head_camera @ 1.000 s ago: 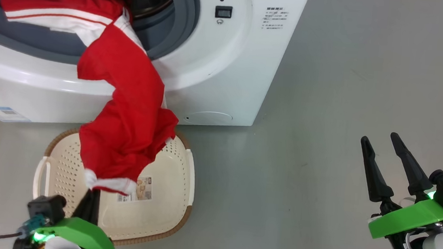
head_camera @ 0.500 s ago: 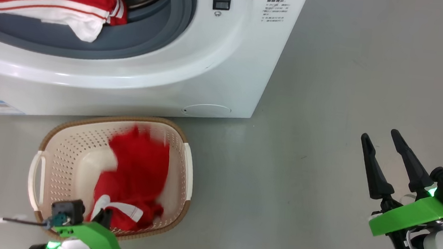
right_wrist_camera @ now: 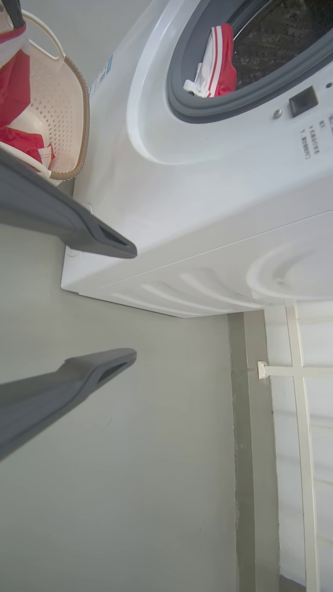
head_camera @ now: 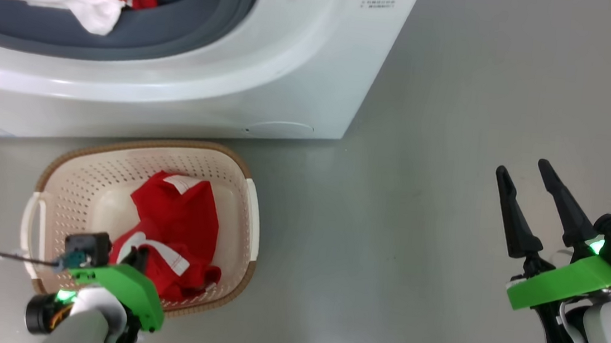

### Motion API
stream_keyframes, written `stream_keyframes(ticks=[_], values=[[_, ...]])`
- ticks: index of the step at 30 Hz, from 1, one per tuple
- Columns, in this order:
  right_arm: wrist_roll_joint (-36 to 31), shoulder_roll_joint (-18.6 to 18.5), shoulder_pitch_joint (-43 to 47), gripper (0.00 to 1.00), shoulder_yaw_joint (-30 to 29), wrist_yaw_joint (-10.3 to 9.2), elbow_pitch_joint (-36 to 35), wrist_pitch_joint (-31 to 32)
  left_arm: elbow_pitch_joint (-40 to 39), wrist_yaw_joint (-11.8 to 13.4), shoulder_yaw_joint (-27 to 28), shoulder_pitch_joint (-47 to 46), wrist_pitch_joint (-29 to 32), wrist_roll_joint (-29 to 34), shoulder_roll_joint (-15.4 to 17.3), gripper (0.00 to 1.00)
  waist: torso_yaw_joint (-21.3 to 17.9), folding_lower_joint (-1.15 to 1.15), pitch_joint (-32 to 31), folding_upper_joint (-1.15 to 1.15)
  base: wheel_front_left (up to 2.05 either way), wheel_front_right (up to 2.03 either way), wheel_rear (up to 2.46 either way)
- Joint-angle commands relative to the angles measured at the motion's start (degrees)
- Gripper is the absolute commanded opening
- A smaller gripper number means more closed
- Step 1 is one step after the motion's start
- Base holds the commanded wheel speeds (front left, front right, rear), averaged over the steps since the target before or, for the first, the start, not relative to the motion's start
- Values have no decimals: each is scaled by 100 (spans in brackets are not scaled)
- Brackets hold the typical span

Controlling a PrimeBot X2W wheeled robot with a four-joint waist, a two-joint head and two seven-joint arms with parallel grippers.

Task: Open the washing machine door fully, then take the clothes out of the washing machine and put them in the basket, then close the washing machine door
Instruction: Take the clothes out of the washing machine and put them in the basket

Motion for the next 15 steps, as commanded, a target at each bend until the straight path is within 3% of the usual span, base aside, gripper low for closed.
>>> stream_keyframes(ticks=[1, 15], values=[[28, -55, -79, 100, 115, 9, -170, -68, 44, -17, 50, -166, -27, -93, 174, 0, -80, 0, 172, 0, 0, 0, 0], [1, 63, -314, 100, 125, 9, -302, -68, 358, 8, -37, -771, 306, -256, 412, 0, -384, 0, 746, 0, 0, 0, 0]])
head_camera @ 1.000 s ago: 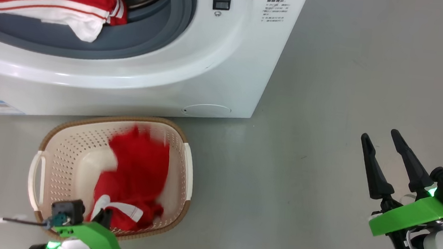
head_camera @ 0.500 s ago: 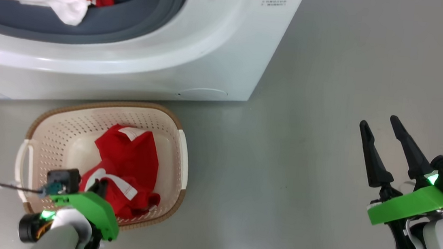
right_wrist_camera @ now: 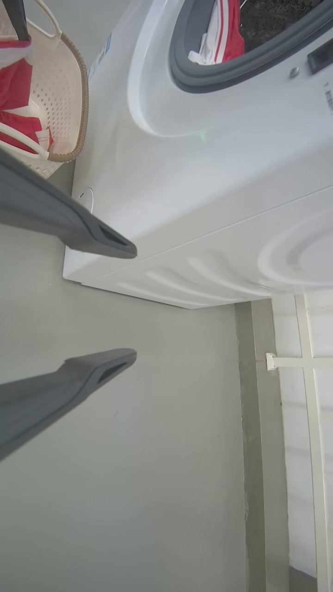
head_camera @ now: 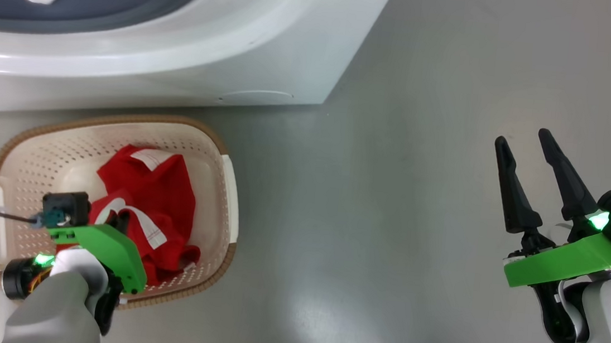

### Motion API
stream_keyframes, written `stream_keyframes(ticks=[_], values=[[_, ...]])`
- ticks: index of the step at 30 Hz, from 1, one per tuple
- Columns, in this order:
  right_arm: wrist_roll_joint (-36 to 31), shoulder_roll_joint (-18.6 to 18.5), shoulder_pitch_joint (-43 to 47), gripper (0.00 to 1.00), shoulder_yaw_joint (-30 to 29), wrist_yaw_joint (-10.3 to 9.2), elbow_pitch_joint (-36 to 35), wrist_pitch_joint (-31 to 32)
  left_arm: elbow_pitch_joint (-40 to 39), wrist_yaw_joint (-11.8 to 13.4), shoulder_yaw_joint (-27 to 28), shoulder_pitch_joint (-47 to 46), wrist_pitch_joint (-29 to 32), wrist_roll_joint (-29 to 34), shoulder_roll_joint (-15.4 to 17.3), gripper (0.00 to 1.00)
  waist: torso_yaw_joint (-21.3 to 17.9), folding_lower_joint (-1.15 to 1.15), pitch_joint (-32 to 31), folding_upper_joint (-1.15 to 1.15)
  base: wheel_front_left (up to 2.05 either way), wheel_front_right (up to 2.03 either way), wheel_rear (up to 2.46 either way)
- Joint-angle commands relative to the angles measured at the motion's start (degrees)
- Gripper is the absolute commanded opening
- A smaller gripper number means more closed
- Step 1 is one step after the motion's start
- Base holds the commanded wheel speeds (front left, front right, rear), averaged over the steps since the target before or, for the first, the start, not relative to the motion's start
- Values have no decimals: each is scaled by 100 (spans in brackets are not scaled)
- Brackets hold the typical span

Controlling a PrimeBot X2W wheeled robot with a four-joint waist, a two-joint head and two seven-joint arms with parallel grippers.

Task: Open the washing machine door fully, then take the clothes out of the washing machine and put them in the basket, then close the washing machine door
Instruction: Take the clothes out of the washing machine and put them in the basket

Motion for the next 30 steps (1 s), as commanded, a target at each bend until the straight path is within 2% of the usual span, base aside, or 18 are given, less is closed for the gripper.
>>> stream_keyframes(ticks=[1, 2, 3, 4, 5, 6, 14, 22, 26, 30], values=[[-4, -26, 35, 100, 93, 9, -149, -68, -2, 30, 107, -50, 34, -66, 216, 19, -89, 0, 140, 0, 0, 0, 0], [-9, -21, 33, 100, 77, 9, -157, -68, 3, 41, 105, -74, 47, -71, 223, 37, -85, 0, 161, 0, 0, 0, 0], [-14, -18, 33, 100, 62, 9, -160, -68, 6, 44, 109, -97, 51, -81, 227, 47, -81, 0, 175, 0, 0, 0, 0], [-18, -15, 33, 100, 51, 9, -160, -68, 9, 48, 114, -118, 45, -92, 231, 78, -77, 0, 181, 0, 0, 0, 0], [-21, -12, 33, 100, 40, 9, -154, -68, 12, 51, 118, -134, 31, -102, 237, 95, -71, 0, 181, 0, 0, 0, 0], [-25, -9, 34, 100, 30, 9, -144, -68, 14, 50, 121, -142, 19, -112, 239, 100, -63, 0, 173, 0, 0, 0, 0], [-35, 31, 33, 100, 54, 9, -47, -68, 22, 37, 138, -1, -67, -198, 245, 100, 4, 0, -90, 0, 0, 0, 0], [-45, -15, 190, 100, 209, 9, 100, -68, -16, 10, 269, 186, -331, -356, 201, 100, 187, 0, -630, 0, 0, 0, 0], [-44, -88, 300, 100, 294, 9, 174, -68, -405, 9, 400, 325, -365, -315, 267, 100, 298, 0, -962, 0, 0, 0, 0], [-13, -140, 432, 100, 325, 9, 249, -68, -1091, 129, 677, 656, -368, -64, 358, 100, 400, 0, -1310, 0, 0, 0, 0]])
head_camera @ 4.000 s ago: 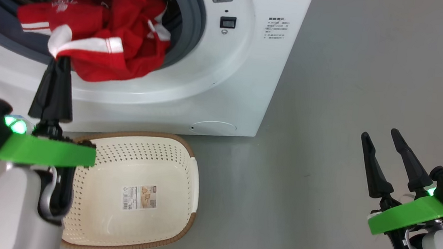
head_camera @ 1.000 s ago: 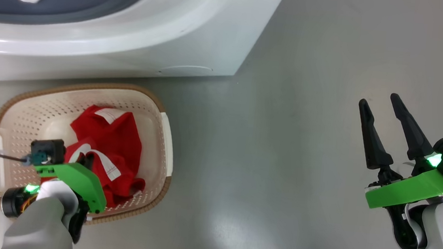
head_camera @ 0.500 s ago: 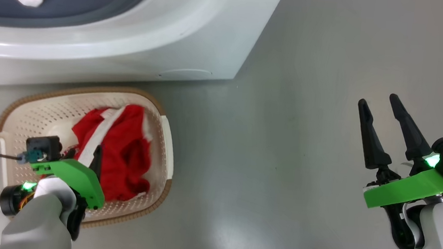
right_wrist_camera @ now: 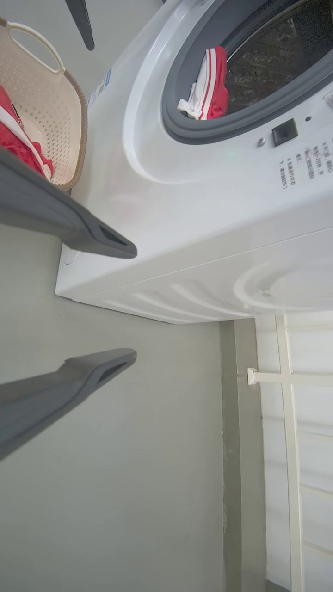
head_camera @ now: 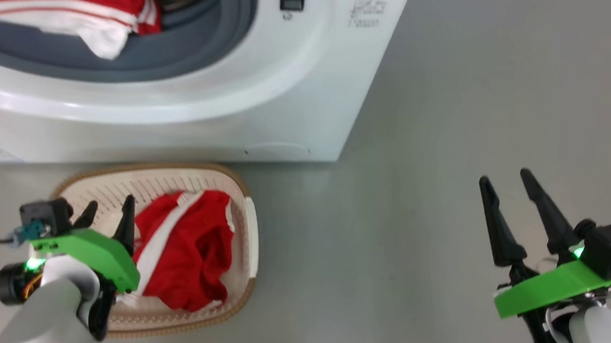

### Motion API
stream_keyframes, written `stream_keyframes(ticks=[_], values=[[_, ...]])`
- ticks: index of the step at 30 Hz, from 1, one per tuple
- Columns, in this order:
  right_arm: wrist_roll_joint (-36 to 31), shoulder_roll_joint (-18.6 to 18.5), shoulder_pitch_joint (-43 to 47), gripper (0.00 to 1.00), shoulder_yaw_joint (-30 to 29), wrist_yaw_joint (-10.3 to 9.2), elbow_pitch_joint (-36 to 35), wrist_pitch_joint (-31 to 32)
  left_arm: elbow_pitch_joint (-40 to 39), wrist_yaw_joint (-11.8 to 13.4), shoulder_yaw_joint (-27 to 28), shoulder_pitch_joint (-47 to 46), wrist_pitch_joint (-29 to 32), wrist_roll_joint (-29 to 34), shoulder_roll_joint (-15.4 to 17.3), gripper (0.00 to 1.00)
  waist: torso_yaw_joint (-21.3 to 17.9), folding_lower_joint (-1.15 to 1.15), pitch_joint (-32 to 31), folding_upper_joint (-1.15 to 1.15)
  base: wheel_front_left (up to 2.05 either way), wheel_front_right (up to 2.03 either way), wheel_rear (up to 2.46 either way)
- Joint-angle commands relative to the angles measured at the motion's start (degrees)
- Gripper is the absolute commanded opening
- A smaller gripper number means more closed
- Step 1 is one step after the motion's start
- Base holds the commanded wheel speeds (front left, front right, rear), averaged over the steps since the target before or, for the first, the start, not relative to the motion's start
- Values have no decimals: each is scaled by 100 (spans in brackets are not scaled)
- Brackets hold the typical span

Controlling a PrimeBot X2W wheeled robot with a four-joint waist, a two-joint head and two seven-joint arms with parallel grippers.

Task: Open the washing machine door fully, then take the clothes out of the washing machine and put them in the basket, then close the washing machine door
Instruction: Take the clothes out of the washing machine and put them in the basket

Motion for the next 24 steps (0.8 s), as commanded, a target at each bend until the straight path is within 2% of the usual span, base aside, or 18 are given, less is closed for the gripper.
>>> stream_keyframes(ticks=[1, 7, 15, 24], values=[[2, -81, 183, 100, 125, 9, -91, -68, -238, 68, 248, 244, -70, 143, 226, 100, 188, 0, -422, 0, 0, 0, 0], [38, -102, 412, 100, 159, 9, -33, -68, -1189, 135, 819, 804, -71, 702, 234, 100, 272, 0, -827, 0, 0, 0, 0], [71, -159, 656, 100, 123, 9, -33, -68, -2456, 117, 1591, 1521, -72, 1488, 55, 100, 338, 0, -1132, 0, 0, 0, 0], [72, -178, 939, 100, 0, 9, -80, -68, -3596, 93, 2041, 2308, -72, 2199, -134, 100, 375, 0, -1392, 0, 0, 0, 0]])
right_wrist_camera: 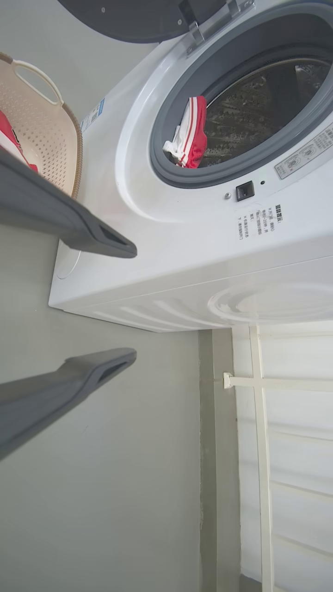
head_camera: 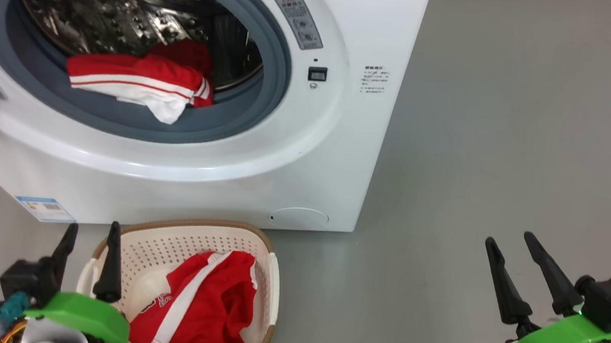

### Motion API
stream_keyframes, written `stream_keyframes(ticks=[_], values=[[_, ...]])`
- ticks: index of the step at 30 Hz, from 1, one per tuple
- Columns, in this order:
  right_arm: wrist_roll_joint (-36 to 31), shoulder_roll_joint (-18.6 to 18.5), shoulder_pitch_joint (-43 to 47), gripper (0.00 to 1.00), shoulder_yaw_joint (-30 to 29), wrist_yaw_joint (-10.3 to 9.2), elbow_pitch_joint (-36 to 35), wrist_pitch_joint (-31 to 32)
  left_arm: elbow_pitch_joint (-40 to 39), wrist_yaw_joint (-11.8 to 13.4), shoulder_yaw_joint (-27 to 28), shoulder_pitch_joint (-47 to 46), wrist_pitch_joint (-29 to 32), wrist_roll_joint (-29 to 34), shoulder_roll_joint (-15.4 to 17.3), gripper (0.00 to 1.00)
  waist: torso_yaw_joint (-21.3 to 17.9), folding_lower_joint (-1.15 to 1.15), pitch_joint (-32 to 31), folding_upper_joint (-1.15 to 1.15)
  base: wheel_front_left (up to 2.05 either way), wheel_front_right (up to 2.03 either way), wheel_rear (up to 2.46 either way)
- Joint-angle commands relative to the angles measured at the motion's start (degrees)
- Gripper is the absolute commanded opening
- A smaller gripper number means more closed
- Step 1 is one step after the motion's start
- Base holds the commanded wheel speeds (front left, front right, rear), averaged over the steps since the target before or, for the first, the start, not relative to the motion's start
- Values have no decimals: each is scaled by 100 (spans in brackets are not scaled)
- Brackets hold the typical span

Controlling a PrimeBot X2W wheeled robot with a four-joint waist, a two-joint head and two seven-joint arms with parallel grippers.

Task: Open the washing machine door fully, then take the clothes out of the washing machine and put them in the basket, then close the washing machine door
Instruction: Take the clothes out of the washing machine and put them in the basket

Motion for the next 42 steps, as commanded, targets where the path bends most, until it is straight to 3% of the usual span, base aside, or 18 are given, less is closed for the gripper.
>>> stream_keyframes(ticks=[1, 11, 23, 31, 42], values=[[17, -93, 66, 100, 78, 9, -141, -68, -200, -6, 211, 14, -71, 80, 107, 100, 27, 0, -54, 0, 0, 0, 0], [10, -59, 468, 100, -138, 9, -242, -68, -1341, 29, 492, 935, -71, 480, -84, 100, 72, 0, -123, 0, 0, 0, 0], [-10, -15, 368, 100, -189, 9, -287, -68, -1451, 4, 458, 886, -71, 453, -147, 100, 57, 0, 36, 0, 0, 0, 0], [-27, 41, 185, 100, -188, 9, -352, -68, -980, -27, 330, 231, -71, 418, -152, 100, -6, 0, 392, 0, 0, 0, 0], [-18, 156, -163, 100, -163, 9, -405, -68, 169, -63, 210, -1551, -71, 599, 13, 100, -205, 0, 1063, 0, 0, 0, 0]])
